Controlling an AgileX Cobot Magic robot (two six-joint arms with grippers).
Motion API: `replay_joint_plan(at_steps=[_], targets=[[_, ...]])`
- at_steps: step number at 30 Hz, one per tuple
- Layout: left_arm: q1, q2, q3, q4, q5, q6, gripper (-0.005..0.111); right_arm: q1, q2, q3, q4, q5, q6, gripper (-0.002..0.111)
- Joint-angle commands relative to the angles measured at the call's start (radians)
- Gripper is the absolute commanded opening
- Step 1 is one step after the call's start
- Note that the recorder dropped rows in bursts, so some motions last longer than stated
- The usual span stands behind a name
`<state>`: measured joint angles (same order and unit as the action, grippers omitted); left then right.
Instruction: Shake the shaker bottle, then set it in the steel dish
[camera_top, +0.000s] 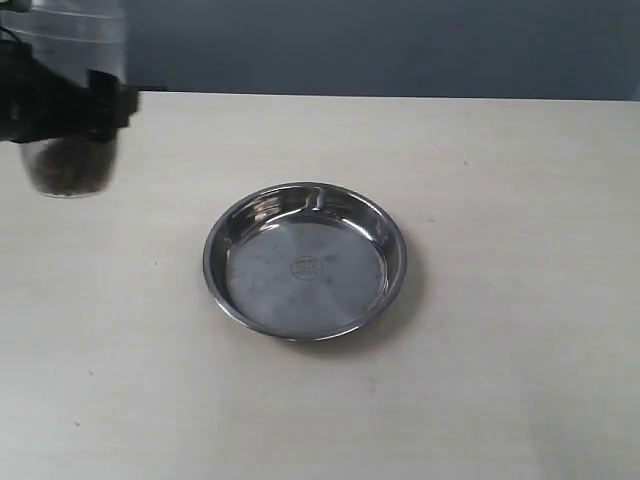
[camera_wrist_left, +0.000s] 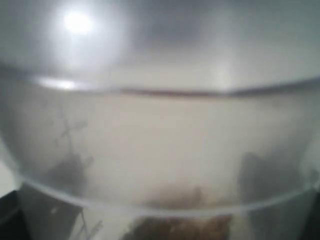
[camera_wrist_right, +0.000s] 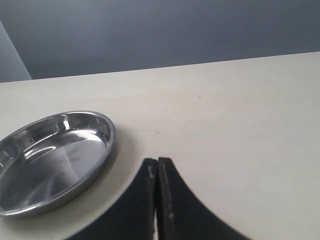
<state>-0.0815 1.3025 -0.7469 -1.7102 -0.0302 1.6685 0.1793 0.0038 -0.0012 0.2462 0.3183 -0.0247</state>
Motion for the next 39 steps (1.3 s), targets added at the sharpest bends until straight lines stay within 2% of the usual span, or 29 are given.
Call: replay_joint_plan(at_steps=[1, 4, 9, 12, 14, 17, 19, 22, 26, 29, 34, 36, 39], targets=[[0.011, -0.056, -0.057, 0.089, -0.072, -0.085, 0.0, 0.001, -0.004, 0.001, -0.001, -0.01, -0.001, -0.001], [0.009, -0.09, -0.077, 0.113, 0.03, -0.1, 0.0, 0.001, -0.004, 0.001, -0.001, -0.01, -0.001, -0.001], [0.009, -0.009, 0.012, -0.034, -0.072, -0.11, 0.0, 0.001, -0.004, 0.001, -0.001, -0.01, -0.001, -0.001], [0.009, 0.01, 0.035, -0.034, 0.05, -0.122, 0.0, 0.001, -0.004, 0.001, -0.001, -0.01, -0.001, -0.001], [0.009, -0.015, -0.018, -0.018, 0.108, -0.115, 0.0, 0.001, -0.004, 0.001, -0.001, -0.01, -0.001, -0.001], [0.009, -0.087, -0.149, 0.082, 0.102, -0.077, 0.0, 0.001, -0.004, 0.001, -0.001, -0.01, -0.001, -0.001], [0.009, -0.124, -0.187, 0.143, 0.093, -0.07, 0.0, 0.001, -0.004, 0.001, -0.001, -0.01, -0.001, -0.001], [0.009, -0.11, -0.108, 0.111, 0.058, -0.093, 0.0, 0.001, -0.004, 0.001, -0.001, -0.01, -0.001, -0.001], [0.009, -0.014, 0.04, 0.102, 0.083, -0.124, 0.0, 0.001, -0.004, 0.001, -0.001, -0.01, -0.001, -0.001], [0.009, -0.044, 0.009, 0.102, 0.081, -0.123, 0.0, 0.001, -0.004, 0.001, -0.001, -0.01, -0.001, -0.001], [0.009, -0.2, -0.152, 0.171, 0.057, -0.113, 0.0, 0.001, -0.004, 0.001, -0.001, -0.01, -0.001, -0.001], [0.009, -0.205, -0.123, 0.184, 0.007, -0.115, 0.0, 0.001, -0.004, 0.001, -0.001, -0.01, -0.001, -0.001], [0.009, -0.137, 0.022, 0.097, -0.04, -0.124, 0.0, 0.001, -0.004, 0.001, -0.001, -0.01, -0.001, -0.001]])
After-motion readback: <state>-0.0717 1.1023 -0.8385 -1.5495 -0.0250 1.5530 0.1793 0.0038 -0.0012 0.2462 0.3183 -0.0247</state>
